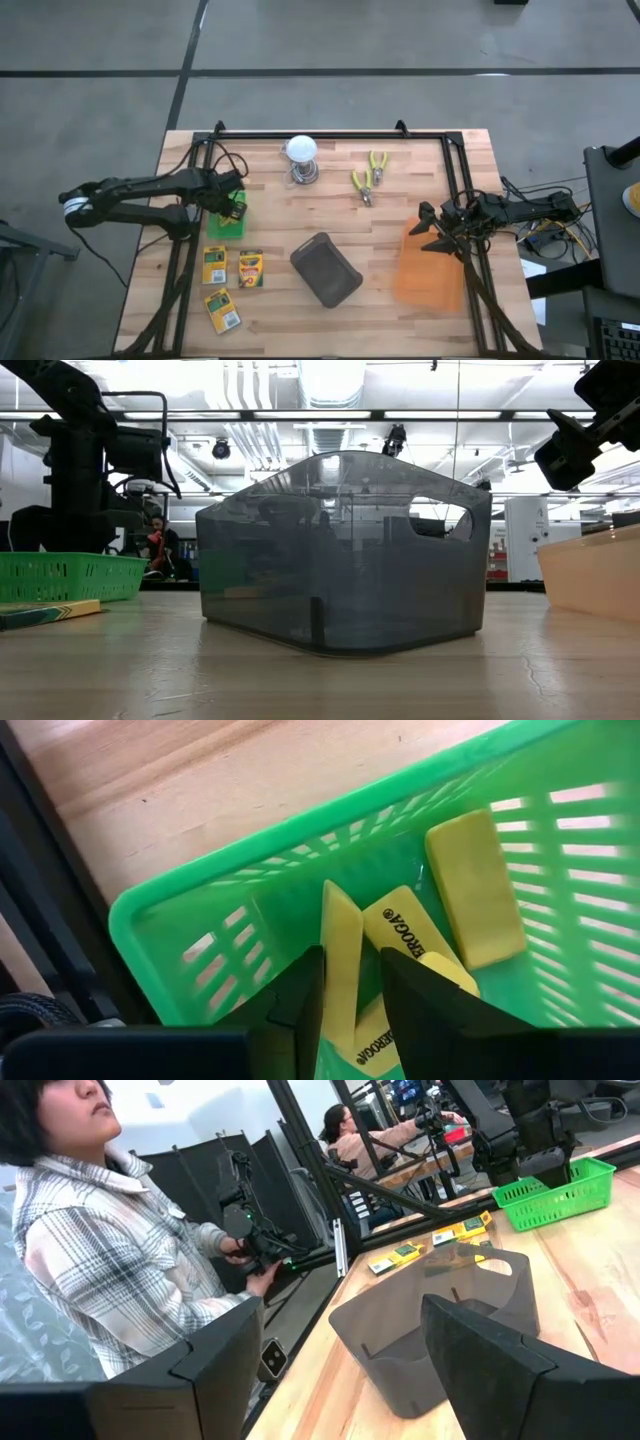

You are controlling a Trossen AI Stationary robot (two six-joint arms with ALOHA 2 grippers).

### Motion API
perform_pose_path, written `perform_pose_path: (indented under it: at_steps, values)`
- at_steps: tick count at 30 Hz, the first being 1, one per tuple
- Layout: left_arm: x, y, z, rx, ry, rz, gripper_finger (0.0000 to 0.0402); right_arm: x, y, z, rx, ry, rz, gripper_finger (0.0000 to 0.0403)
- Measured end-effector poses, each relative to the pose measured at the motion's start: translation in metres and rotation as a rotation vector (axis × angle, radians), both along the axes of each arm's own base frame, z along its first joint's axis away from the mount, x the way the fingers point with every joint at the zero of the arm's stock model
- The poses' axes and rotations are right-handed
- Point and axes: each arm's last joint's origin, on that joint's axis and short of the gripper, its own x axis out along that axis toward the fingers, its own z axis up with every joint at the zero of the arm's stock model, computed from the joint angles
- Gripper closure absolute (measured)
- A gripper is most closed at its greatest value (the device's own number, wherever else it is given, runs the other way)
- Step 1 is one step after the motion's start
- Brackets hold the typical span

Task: Pick & Place School Supplies
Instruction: Put the yellow eraser into the green bin

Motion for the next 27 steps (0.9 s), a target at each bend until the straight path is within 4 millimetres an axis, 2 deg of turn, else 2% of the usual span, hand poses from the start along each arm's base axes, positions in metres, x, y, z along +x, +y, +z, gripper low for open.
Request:
perform_pose_path:
  at_steps: [8,18,27]
  values:
    - [0.0017,0.0006,0.0029,-0.001,-0.012,0.004,0.0291,0.0,0.0,0.0,0.0,0.0,0.0,0.0141]
    - [0.0017,0.0004,0.0037,-0.007,-0.012,0.011,0.0266,0.0,0.0,0.0,0.0,0.0,0.0,0.0136]
    - [0.0012,-0.0003,0.0067,-0.023,-0.007,0.001,0.0266,0.0,0.0,0.0,0.0,0.0,0.0,0.0142]
